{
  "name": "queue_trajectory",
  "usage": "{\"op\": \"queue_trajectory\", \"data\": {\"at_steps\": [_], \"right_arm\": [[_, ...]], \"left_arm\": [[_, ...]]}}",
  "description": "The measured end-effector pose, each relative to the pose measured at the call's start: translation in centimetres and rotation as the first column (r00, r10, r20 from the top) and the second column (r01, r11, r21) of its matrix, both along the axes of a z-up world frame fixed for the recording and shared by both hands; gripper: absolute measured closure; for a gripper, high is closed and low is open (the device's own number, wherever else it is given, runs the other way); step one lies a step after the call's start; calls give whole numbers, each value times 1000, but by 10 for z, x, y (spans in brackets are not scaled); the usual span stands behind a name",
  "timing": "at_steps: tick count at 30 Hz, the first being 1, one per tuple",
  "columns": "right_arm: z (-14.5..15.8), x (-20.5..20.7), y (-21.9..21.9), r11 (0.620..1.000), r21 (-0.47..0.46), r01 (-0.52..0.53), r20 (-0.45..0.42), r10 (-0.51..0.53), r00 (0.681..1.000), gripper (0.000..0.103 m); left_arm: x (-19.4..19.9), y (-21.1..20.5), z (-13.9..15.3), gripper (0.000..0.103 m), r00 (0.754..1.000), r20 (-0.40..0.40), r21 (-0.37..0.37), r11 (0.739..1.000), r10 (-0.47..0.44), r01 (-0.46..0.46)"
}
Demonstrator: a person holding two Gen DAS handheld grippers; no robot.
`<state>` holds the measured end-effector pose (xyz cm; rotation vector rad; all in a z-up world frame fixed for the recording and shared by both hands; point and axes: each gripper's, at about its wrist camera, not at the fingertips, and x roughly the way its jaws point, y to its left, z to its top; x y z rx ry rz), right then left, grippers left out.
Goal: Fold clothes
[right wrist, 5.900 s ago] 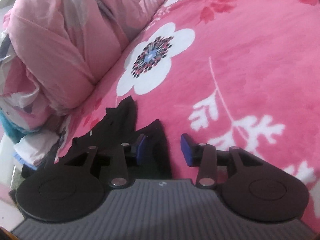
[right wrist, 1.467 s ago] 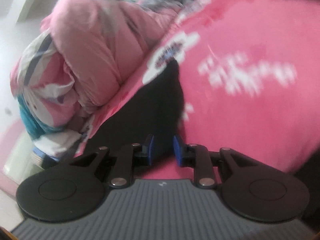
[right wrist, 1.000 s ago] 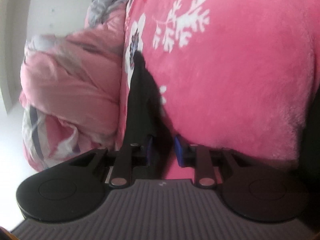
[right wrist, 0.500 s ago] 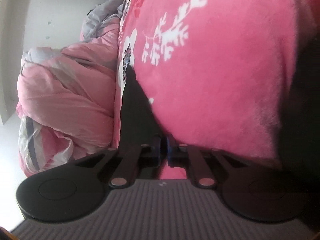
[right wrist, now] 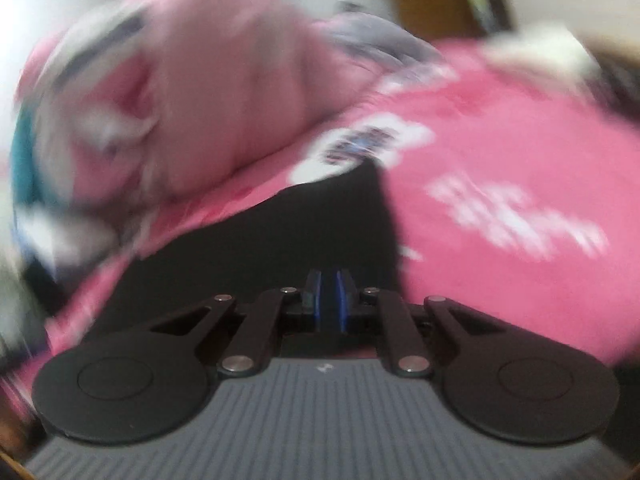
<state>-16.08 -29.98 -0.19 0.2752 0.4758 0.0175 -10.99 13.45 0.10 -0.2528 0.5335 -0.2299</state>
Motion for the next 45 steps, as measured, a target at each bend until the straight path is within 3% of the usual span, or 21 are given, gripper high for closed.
{"op": "queue_trajectory", "data": {"at_steps": [2, 4, 7, 13, 29, 36, 42, 45], "right_arm": [[-9, 6, 33, 977, -210, -30, 49, 41, 998, 95], [-26, 11, 53, 935, -349, -70, 44, 91, 995, 97], [-25, 1, 53, 927, -363, -95, 18, 109, 994, 97], [-23, -17, 52, 909, -391, -145, -34, 144, 989, 96], [-29, -2, 32, 973, -157, -166, -109, 150, 983, 95], [-36, 29, 80, 957, -101, -273, -116, 261, 958, 95], [-41, 52, 119, 931, -52, -361, -120, 353, 928, 94], [-29, 34, 120, 916, -25, -400, -177, 390, 904, 94]], "left_arm": [[7, -33, -7, 39, 998, -1, 120, 991, -56, 55], [15, -58, -20, 39, 996, -26, 214, 972, -89, 92], [15, -70, -42, 38, 996, -51, 273, 958, -79, 90], [8, -70, -45, 30, 995, -21, 293, 951, -99, 101], [11, -65, -42, 25, 994, -47, 279, 954, -98, 107], [8, -62, -36, 25, 995, -67, 255, 963, -71, 86], [7, -33, -28, 25, 995, -89, 133, 990, -35, 47], [14, -18, -29, 25, 994, -103, 62, 997, -34, 41]]}}
